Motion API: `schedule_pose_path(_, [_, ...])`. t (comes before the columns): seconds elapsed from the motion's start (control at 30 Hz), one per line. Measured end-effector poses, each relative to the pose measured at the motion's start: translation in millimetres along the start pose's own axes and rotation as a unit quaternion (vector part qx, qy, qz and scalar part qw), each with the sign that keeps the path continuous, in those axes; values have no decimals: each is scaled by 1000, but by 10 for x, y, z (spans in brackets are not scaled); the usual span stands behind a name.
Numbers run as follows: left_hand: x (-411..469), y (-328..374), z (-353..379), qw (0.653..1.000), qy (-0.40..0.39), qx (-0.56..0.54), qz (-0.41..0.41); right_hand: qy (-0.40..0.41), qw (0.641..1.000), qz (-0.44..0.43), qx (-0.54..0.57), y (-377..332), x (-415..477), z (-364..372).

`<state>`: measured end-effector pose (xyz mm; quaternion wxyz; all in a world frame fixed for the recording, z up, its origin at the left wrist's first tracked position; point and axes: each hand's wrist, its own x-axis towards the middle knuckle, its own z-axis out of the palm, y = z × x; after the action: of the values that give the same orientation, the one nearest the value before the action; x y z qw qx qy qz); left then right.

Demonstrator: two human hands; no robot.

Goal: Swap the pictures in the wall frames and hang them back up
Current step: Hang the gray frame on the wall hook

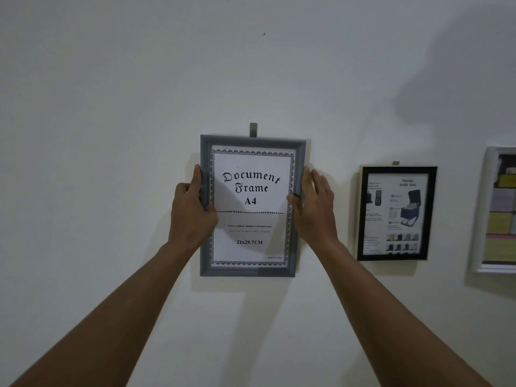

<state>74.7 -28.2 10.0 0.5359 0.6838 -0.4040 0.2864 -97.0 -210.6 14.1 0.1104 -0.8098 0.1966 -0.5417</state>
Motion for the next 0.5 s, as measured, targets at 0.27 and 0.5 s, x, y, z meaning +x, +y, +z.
schedule_pose_path(0.27, [-10, 5, -27, 1000, -9, 11, -3, -37, 999, 9, 27, 8, -19, 4])
schedule_pose_path(0.5, [-13, -2, -44, 1000, -13, 18, -3, -29, 998, 21, 52, -24, -30, -61])
